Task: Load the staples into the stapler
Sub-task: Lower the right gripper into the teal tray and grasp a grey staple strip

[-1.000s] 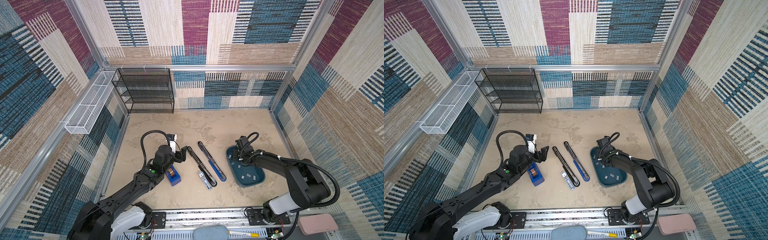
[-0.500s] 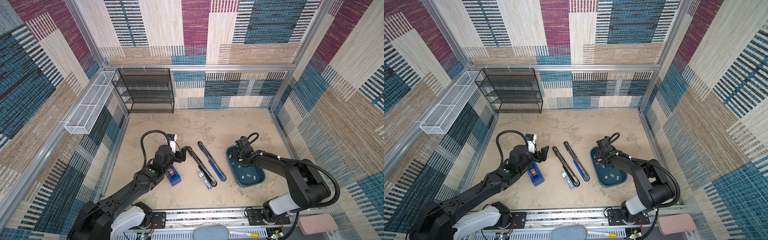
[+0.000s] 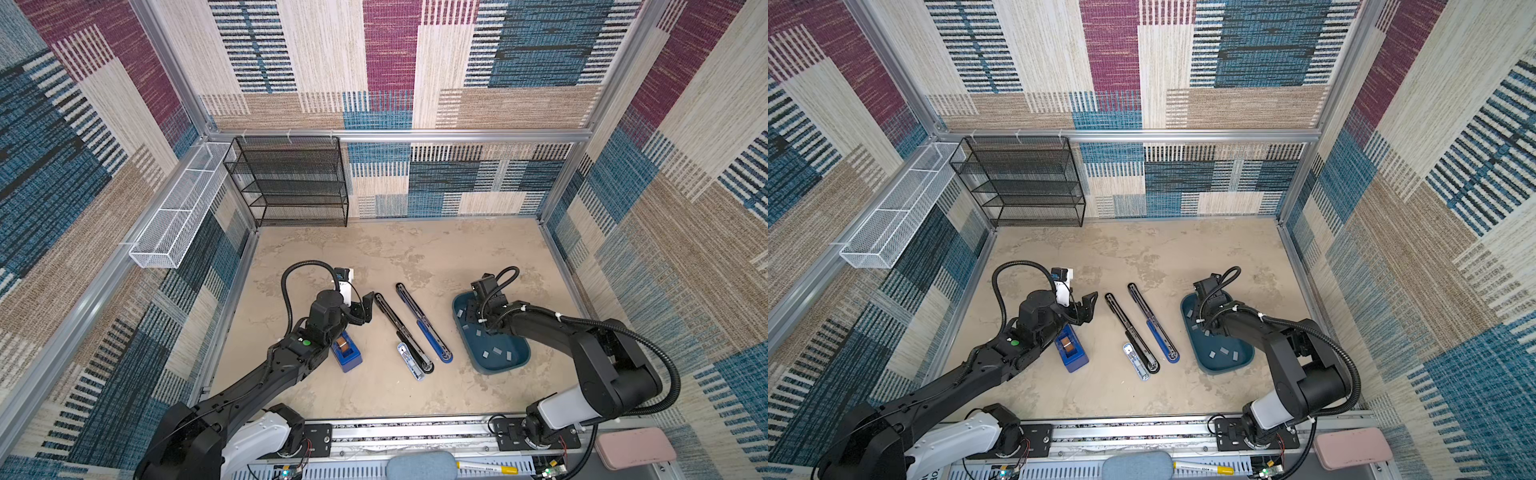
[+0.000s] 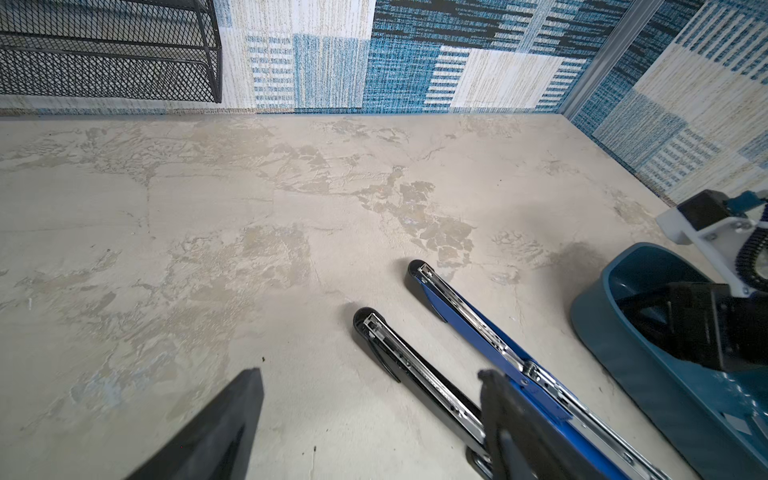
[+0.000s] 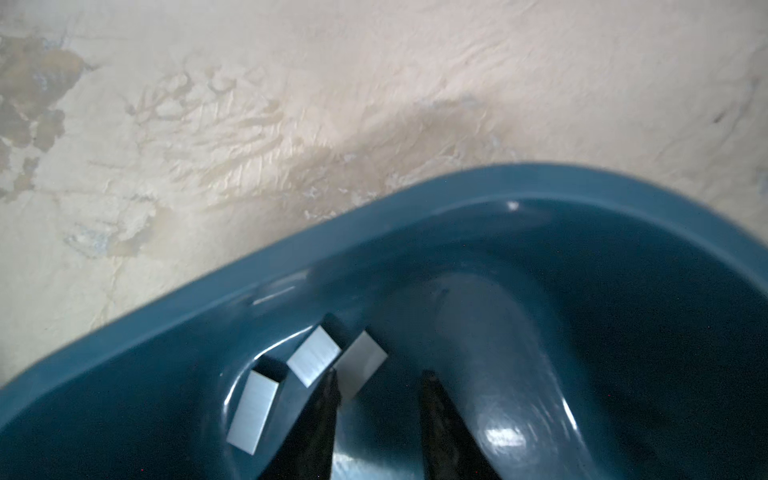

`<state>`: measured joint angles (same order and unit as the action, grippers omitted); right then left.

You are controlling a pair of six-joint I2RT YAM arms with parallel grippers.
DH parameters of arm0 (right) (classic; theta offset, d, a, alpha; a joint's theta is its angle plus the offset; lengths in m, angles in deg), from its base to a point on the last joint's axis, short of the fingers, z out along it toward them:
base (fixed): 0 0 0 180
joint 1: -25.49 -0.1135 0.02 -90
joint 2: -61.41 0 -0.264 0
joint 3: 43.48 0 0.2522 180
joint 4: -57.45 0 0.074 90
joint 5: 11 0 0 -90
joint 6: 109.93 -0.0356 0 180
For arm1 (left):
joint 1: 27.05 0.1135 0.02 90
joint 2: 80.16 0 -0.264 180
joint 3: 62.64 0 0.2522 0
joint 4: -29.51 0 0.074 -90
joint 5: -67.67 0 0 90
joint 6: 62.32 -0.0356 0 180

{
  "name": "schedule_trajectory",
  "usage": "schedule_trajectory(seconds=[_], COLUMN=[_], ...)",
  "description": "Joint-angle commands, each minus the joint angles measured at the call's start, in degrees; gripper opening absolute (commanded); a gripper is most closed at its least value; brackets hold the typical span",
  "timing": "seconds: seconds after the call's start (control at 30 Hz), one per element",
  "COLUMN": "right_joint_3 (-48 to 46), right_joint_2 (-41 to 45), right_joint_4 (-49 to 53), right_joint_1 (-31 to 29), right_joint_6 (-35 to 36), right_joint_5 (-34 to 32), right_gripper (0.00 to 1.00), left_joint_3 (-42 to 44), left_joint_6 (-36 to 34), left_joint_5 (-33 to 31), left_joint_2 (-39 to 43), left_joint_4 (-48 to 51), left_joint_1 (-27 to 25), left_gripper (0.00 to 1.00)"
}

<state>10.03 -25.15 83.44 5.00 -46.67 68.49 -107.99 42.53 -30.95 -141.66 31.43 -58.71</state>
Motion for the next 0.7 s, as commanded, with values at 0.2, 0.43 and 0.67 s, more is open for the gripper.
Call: schedule_trajectory(seconds=[0.2,0.43,0.67], right_joint_3=[-1.4,-0.1,0.3], right_joint_2=[2.7,0.3,-0.5], right_joint_4=[-2.3,-0.7,0.4], right_joint_1=[0.1,0.0,0.1], right_joint_6=[1.3,0.4,-0.6], right_joint_5=[2.4,0.7,-0.8], right_gripper=[0.44,0.43,0.37], left_joint_3=[-0.5,-0.4,-0.4], left_joint_6=[0.3,0.3,0.3], left_joint_5=[0.3,0.3,0.2], left_joint_2=[-0.3,-0.1,0.0], left_joint_4=[-2.6,-2.5,-2.5], left_joint_1=[0.0,0.0,0.0], left_gripper=[0.85,0.85,0.85])
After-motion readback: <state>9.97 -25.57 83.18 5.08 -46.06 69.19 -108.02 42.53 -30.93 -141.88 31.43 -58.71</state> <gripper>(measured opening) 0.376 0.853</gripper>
